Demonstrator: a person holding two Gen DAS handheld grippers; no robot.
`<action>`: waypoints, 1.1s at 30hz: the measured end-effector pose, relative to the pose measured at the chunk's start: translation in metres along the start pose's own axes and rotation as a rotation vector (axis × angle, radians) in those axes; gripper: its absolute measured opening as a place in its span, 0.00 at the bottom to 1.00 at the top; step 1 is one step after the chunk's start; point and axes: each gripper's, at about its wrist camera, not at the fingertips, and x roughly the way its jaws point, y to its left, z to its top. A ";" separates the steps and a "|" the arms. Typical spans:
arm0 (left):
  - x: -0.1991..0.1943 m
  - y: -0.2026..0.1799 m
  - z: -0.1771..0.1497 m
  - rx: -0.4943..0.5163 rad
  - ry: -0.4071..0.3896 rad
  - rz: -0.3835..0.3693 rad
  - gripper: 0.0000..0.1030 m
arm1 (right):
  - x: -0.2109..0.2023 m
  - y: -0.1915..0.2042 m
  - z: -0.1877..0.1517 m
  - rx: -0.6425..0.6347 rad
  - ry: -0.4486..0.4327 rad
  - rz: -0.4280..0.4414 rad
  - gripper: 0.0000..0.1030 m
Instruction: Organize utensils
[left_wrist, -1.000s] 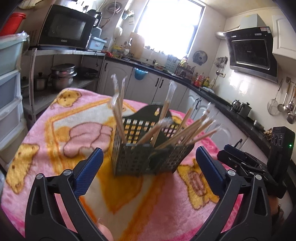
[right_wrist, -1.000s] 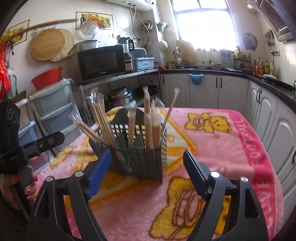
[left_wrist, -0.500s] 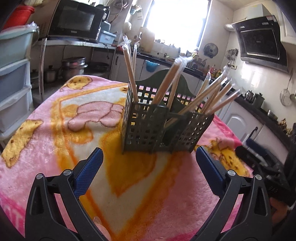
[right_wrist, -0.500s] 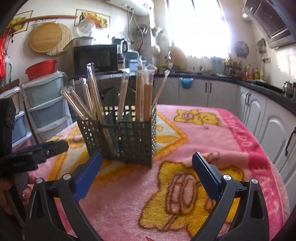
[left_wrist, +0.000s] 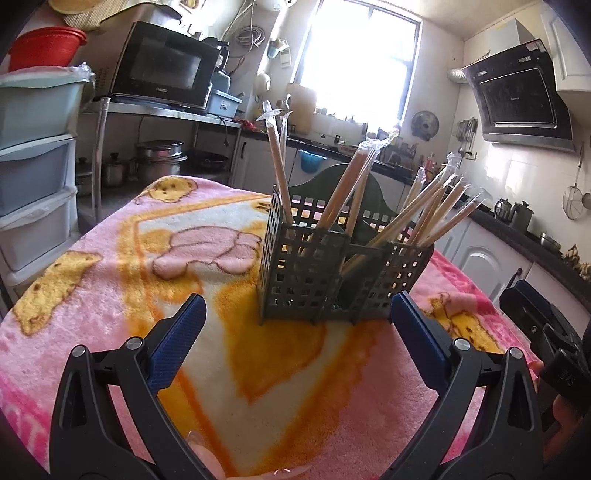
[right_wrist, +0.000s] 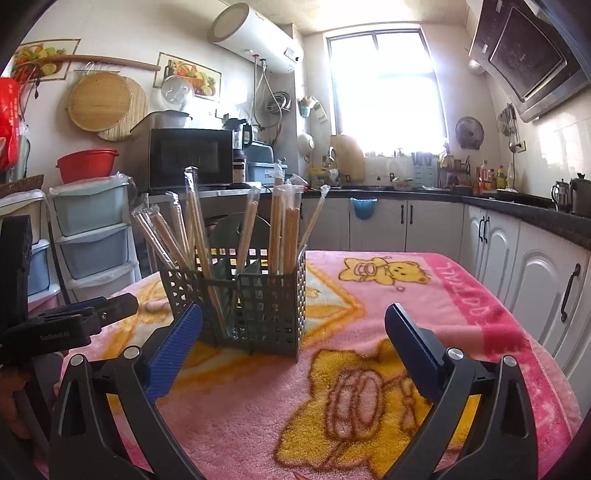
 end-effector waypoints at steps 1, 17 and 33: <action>0.000 0.000 0.000 0.001 0.000 -0.001 0.90 | 0.000 0.001 0.000 -0.002 0.001 0.002 0.94; -0.001 -0.001 0.000 0.015 -0.007 0.001 0.90 | 0.002 0.002 -0.001 0.001 0.010 0.001 0.94; -0.001 0.000 0.000 0.014 -0.008 0.005 0.90 | 0.003 0.001 -0.004 0.010 0.013 -0.001 0.94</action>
